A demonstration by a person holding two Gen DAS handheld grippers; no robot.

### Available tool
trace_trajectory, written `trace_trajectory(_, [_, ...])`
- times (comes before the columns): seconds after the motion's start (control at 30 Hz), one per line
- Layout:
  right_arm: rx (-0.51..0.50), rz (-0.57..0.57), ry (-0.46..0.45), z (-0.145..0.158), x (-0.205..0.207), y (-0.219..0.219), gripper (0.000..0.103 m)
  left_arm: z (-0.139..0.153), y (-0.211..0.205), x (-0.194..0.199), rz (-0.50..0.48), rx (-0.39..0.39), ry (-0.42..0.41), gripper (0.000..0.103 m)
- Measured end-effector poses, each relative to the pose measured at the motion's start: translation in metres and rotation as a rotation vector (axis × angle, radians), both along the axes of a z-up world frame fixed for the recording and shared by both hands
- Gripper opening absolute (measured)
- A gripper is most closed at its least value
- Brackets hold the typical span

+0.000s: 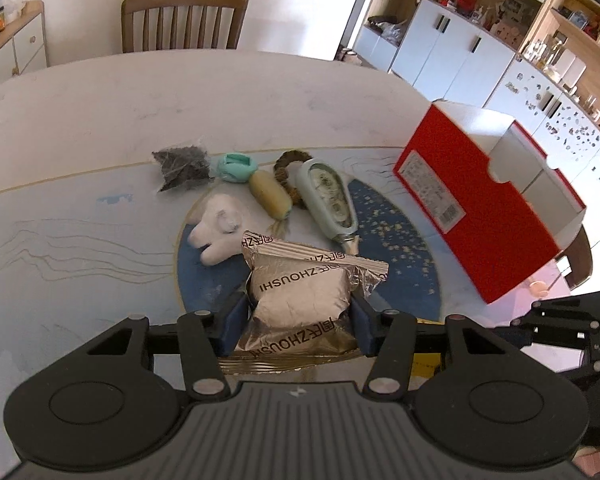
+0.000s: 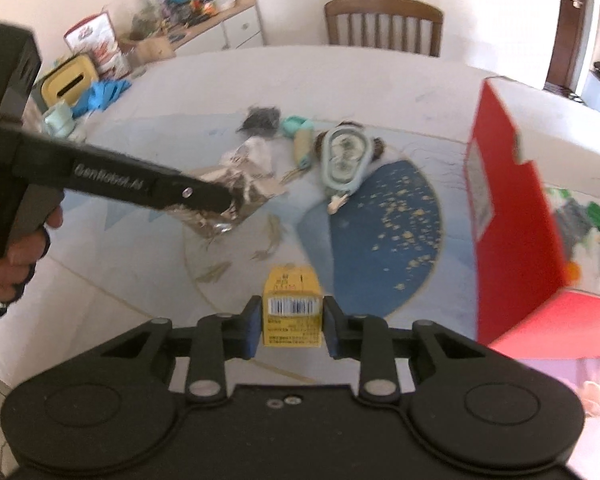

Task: Organize objects
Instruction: 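Grasp the silver foil bag with the left gripper while the right grasps the yellow box, then carry the foil bag and yellow box with both grippers over the red box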

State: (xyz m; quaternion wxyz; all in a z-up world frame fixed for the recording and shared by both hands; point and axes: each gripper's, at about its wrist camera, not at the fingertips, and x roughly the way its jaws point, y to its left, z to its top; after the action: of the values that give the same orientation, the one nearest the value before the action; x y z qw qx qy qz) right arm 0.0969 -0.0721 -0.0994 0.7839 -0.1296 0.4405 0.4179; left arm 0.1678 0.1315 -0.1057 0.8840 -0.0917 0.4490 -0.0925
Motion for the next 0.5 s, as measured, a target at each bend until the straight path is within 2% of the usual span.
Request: trace_trajectory(0.5, [0.121, -0.085, -0.084, 0.053, 0.012, -0.049, 0.029, 0.041, -0.038, -0.016, -0.015, 0.022, -0.074, 0.053])
